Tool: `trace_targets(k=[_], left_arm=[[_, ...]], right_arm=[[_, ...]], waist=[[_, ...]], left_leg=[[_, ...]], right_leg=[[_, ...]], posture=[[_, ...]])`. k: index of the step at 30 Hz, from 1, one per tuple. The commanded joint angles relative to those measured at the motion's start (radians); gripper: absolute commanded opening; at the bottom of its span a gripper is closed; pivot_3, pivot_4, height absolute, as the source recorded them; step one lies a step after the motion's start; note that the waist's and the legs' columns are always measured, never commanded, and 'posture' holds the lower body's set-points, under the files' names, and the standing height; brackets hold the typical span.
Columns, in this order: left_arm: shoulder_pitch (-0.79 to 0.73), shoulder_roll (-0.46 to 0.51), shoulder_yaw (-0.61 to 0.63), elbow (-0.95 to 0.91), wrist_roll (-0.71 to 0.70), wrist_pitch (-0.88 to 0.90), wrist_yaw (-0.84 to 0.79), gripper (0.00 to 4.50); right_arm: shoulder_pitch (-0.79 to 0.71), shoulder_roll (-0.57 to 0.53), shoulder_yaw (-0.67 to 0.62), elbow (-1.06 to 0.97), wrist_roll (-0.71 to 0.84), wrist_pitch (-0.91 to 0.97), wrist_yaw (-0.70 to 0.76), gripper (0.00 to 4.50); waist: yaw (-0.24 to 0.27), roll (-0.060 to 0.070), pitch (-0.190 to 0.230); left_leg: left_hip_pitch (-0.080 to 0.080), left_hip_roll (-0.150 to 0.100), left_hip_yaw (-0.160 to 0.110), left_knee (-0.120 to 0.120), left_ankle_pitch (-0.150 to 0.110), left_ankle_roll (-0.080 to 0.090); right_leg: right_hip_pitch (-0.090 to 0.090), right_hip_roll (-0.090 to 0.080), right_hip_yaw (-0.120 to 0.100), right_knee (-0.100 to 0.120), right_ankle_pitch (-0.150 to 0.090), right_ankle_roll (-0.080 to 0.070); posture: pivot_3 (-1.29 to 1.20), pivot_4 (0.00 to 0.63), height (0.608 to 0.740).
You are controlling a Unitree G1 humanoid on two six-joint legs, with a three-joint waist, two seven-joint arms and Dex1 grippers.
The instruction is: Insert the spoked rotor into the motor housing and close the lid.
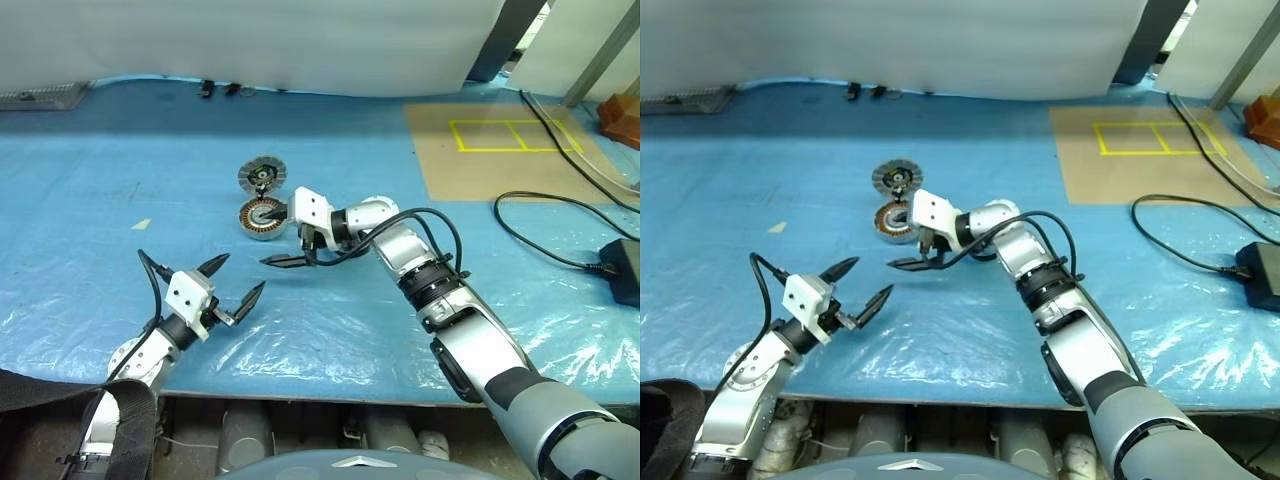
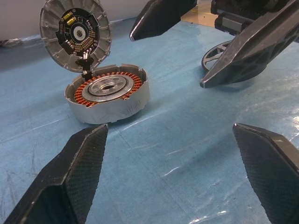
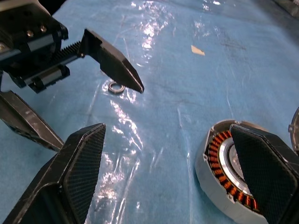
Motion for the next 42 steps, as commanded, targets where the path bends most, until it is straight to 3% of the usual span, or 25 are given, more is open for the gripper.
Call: trace_targets(k=[1, 14, 26, 42], left_arm=[[0.001, -0.004, 0.003, -0.045, 0.003, -0.013, 0.011, 4.50], [0.016, -0.026, -0.004, -0.048, 0.019, -0.022, 0.026, 4.50], [0.045, -0.043, -0.005, -0.051, 0.033, -0.038, 0.045, 4.50], [0.091, -0.051, -0.007, -0.109, 0.040, -0.018, 0.085, 4.50]], right_arm=[[-0.061, 0.010, 0.014, 0.064, -0.048, -0.025, -0.034, 4.48], [-0.121, 0.039, 0.003, 0.151, -0.063, -0.086, -0.026, 4.48], [-0.320, 0.117, 0.014, 0.482, -0.191, -0.094, -0.161, 4.48], [-0.414, 0.216, -0.010, 0.664, -0.252, -0.057, -0.280, 4.48]], waist=[[-0.001, 0.000, 0.000], [0.000, 0.000, 0.000], [-0.002, 0.002, 0.001], [-0.001, 0.005, 0.003]], left_leg=[[0.000, 0.000, 0.000, 0.000, 0.000, 0.000], [-0.001, 0.000, 0.000, 0.000, 0.000, 0.000], [-0.002, 0.001, 0.001, 0.001, 0.000, 0.000], [-0.003, 0.001, 0.001, 0.002, 0.000, 0.000]], right_leg=[[0.000, 0.000, 0.000, 0.000, 0.000, 0.000], [-0.001, 0.000, 0.000, 0.001, 0.000, 0.000], [-0.003, 0.000, 0.000, 0.002, 0.000, -0.002], [-0.004, 0.000, 0.000, 0.003, 0.000, -0.002]], posture=[[0.00, 0.150, 0.740], [0.00, 0.150, 0.740], [0.00, 0.150, 0.740], [0.00, 0.150, 0.740]])
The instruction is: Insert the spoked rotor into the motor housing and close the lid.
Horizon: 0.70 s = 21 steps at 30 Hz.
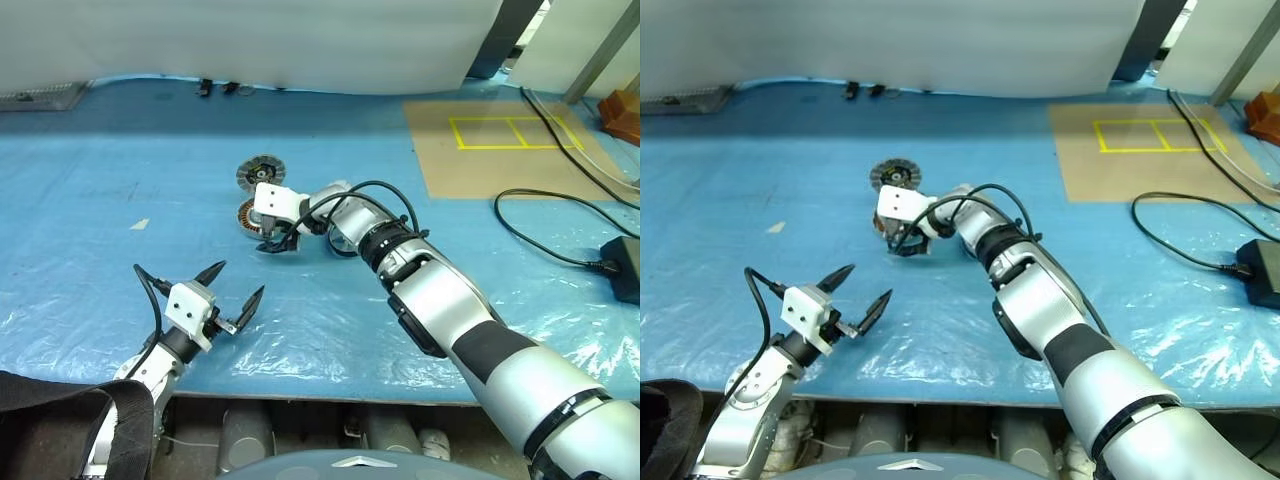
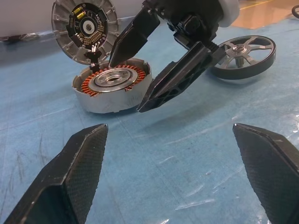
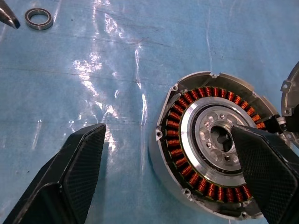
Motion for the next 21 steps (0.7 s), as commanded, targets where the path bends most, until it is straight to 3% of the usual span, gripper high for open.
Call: trace_targets(k=[1, 13, 21], left_arm=[[0.003, -0.001, 0.000, -0.039, -0.003, -0.004, 0.006, 4.50], [0.000, 0.008, 0.002, -0.037, -0.008, 0.006, -0.007, 4.50], [-0.011, 0.015, -0.003, -0.042, -0.006, 0.025, -0.011, 4.50]], right_arm=[[-0.044, 0.022, -0.029, 0.022, 0.000, 0.021, -0.046, 4.48], [-0.055, 0.073, -0.131, 0.078, 0.040, 0.238, -0.022, 4.48], [-0.050, 0.049, -0.034, 0.067, -0.058, 0.228, 0.123, 4.48]], waist=[[0.000, 0.000, 0.000], [0.001, 0.002, 0.000], [0.003, 0.003, 0.000]], left_leg=[[0.000, 0.000, 0.000, 0.000, 0.000, 0.000], [0.001, 0.000, 0.000, 0.000, 0.000, 0.000], [0.001, 0.000, 0.000, 0.000, 0.000, 0.000]], right_leg=[[0.000, 0.000, 0.000, 0.000, 0.000, 0.000], [0.000, 0.000, 0.000, 0.001, 0.000, 0.000], [0.000, 0.000, 0.000, 0.000, 0.000, 0.000]], posture=[[0.00, 0.150, 0.740], [0.00, 0.150, 0.740], [0.00, 0.150, 0.740]])
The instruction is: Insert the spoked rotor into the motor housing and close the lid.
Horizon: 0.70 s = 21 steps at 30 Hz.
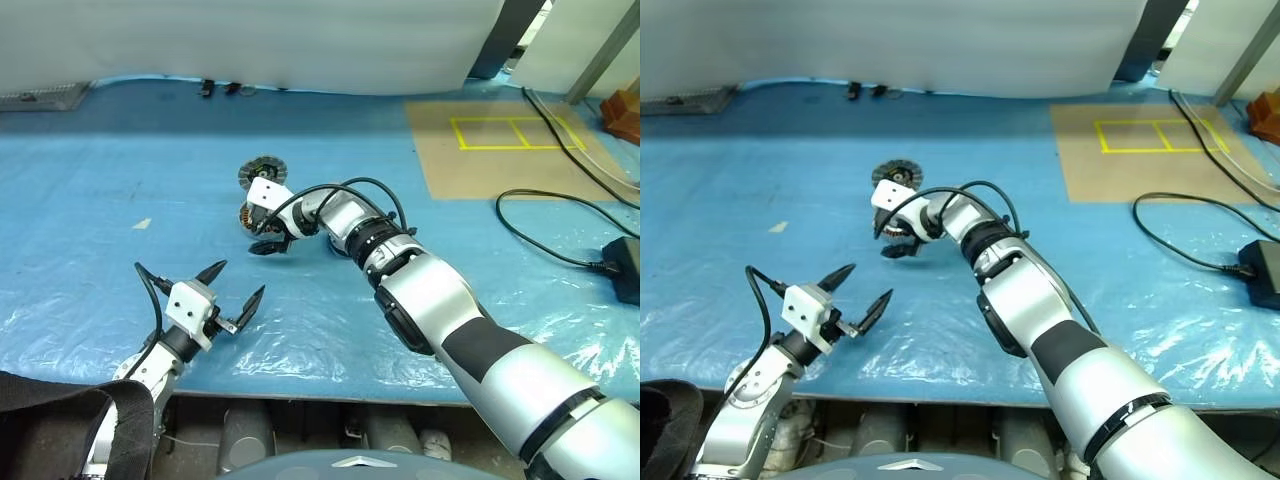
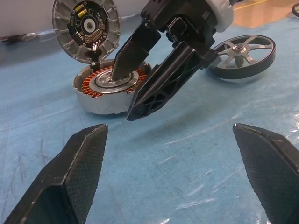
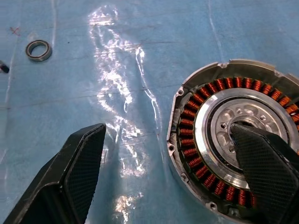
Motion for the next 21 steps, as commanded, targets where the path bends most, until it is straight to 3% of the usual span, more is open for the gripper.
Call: trace_targets(k=[1, 7, 10, 16, 21], left_arm=[[-0.009, 0.008, -0.003, -0.039, -0.006, 0.007, -0.005, 4.50], [-0.026, 0.009, -0.008, -0.037, -0.007, 0.016, -0.009, 4.50], [-0.032, 0.010, -0.006, -0.034, -0.008, 0.018, -0.011, 4.50], [-0.035, 0.019, 0.003, -0.031, -0.011, 0.019, -0.017, 4.50], [-0.037, 0.022, 0.005, -0.025, -0.010, 0.018, -0.021, 4.50]], right_arm=[[0.014, -0.016, 0.081, 0.004, -0.079, -0.041, 0.065, 4.48], [0.031, -0.032, 0.170, -0.007, -0.168, -0.152, -0.008, 4.48], [0.041, -0.033, 0.184, -0.005, -0.183, -0.176, -0.025, 3.91], [0.057, -0.035, 0.201, -0.003, -0.201, -0.189, -0.051, 1.87], [0.059, -0.034, 0.196, -0.009, -0.187, -0.179, -0.026, 1.74]], waist=[[0.000, 0.000, 0.000], [0.000, 0.001, 0.000], [0.000, 0.001, 0.000], [-0.001, 0.002, -0.001], [0.000, 0.005, -0.002]], left_leg=[[0.000, 0.000, 0.000, 0.000, 0.000, 0.000], [0.001, 0.000, 0.000, 0.000, 0.000, 0.000], [0.002, 0.000, 0.000, 0.000, 0.000, 0.000], [0.001, 0.000, 0.000, 0.000, 0.000, 0.000], [0.006, 0.000, 0.000, 0.000, 0.000, 0.000]], right_leg=[[0.000, 0.000, 0.000, 0.000, 0.000, 0.000], [0.000, 0.000, 0.000, 0.000, 0.000, 0.000], [0.001, 0.000, 0.000, 0.001, 0.000, 0.000], [0.001, 0.000, 0.000, 0.000, 0.000, 0.000], [0.005, 0.000, 0.000, 0.001, 0.000, 0.000]], posture=[[0.00, 0.150, 0.740], [0.00, 0.150, 0.740], [0.00, 0.150, 0.740], [0.00, 0.150, 0.740], [0.00, 0.150, 0.740]])
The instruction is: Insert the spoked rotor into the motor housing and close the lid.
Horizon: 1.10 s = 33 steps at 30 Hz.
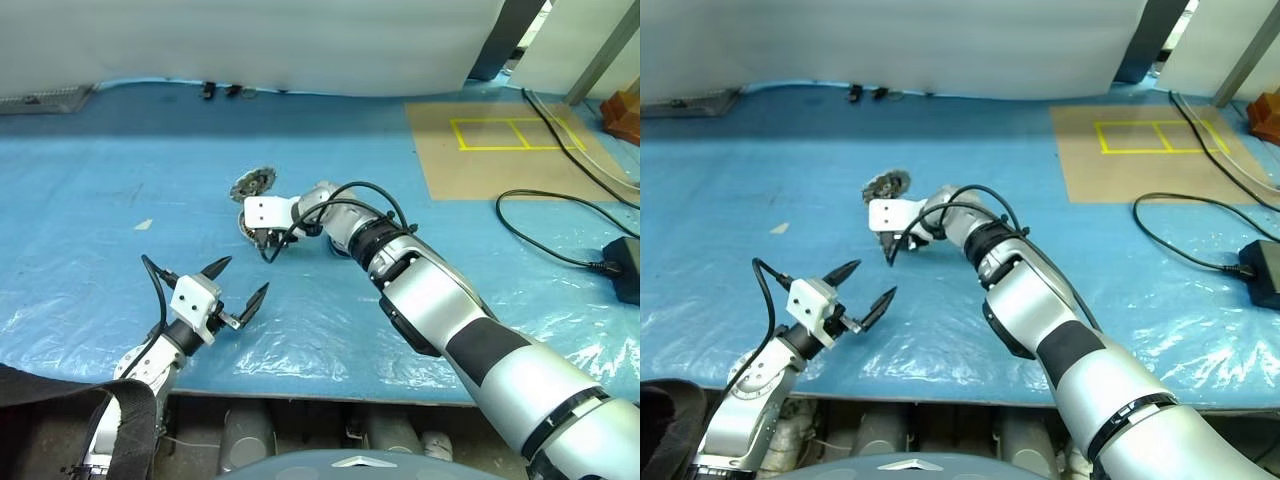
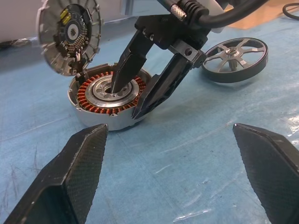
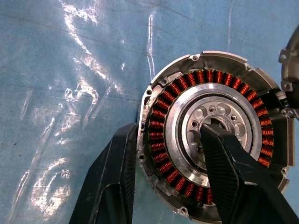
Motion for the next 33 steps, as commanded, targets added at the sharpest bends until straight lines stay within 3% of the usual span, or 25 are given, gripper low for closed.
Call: trace_targets(k=[1, 10, 13, 17, 20, 22, 28, 33], left_arm=[[-0.001, 0.011, 0.016, -0.021, -0.010, -0.011, -0.005, 4.50], [0.043, 0.029, 0.044, -0.053, -0.030, -0.019, -0.020, 4.50], [0.072, 0.039, 0.057, -0.073, -0.039, -0.019, -0.027, 4.50], [0.119, 0.055, 0.073, -0.084, -0.049, -0.025, -0.042, 4.50], [0.131, 0.063, 0.076, -0.089, -0.049, -0.020, -0.052, 4.50], [0.126, 0.067, 0.075, -0.089, -0.051, -0.016, -0.057, 4.50], [0.091, 0.078, 0.068, -0.096, -0.053, 0.013, -0.063, 4.50], [0.083, 0.081, 0.068, -0.085, -0.063, 0.026, -0.077, 4.50]], right_arm=[[0.029, -0.004, 0.012, 0.025, -0.016, 0.034, 0.053, 1.74], [0.069, -0.029, 0.016, -0.104, 0.018, 0.067, 0.276, 1.74], [0.143, -0.059, 0.035, -0.249, 0.030, 0.112, 0.366, 1.74], [0.332, -0.133, 0.100, -0.605, 0.034, 0.245, 0.475, 1.74], [0.411, -0.156, 0.116, -0.774, 0.036, 0.343, 0.476, 1.74], [0.419, -0.160, 0.116, -0.800, 0.032, 0.371, 0.449, 1.74], [0.398, -0.173, 0.112, -0.836, 0.056, 0.393, 0.432, 1.74], [0.383, -0.182, 0.094, -0.911, 0.097, 0.453, 0.437, 3.40]], waist=[[0.000, 0.000, 0.000], [-0.001, 0.000, 0.000], [0.000, 0.000, 0.000], [0.001, -0.001, -0.001], [0.002, -0.001, -0.001], [0.000, -0.001, -0.001], [-0.001, -0.002, -0.002], [-0.001, -0.002, -0.001]], left_leg=[[0.001, 0.000, 0.000, 0.000, 0.000, 0.000], [0.001, 0.000, 0.000, -0.002, 0.000, 0.000], [0.001, 0.000, 0.000, -0.002, 0.000, 0.000], [0.004, 0.000, 0.000, -0.003, 0.000, 0.000], [0.008, 0.000, -0.001, -0.006, 0.000, 0.000], [0.012, 0.000, -0.002, -0.008, 0.000, 0.000], [0.016, 0.000, -0.002, -0.009, 0.000, 0.000], [0.013, -0.001, -0.002, -0.009, 0.000, 0.000]], right_leg=[[0.001, 0.000, 0.000, 0.000, 0.000, 0.000], [0.001, 0.000, 0.001, -0.002, -0.001, -0.001], [0.001, 0.000, 0.001, -0.002, -0.001, -0.001], [0.003, 0.000, 0.001, -0.002, -0.001, -0.001], [0.010, 0.000, 0.001, -0.005, -0.001, 0.000], [0.013, 0.000, 0.001, -0.006, -0.005, 0.007], [0.013, 0.000, 0.003, -0.006, -0.005, 0.007], [0.010, 0.000, 0.003, -0.007, -0.002, 0.001]], posture=[[0.00, 0.150, 0.740], [0.00, 0.150, 0.740], [0.00, 0.150, 0.740], [0.00, 0.150, 0.740], [0.00, 0.150, 0.740], [0.00, 0.150, 0.740], [0.00, 0.150, 0.740], [0.00, 0.150, 0.740]])
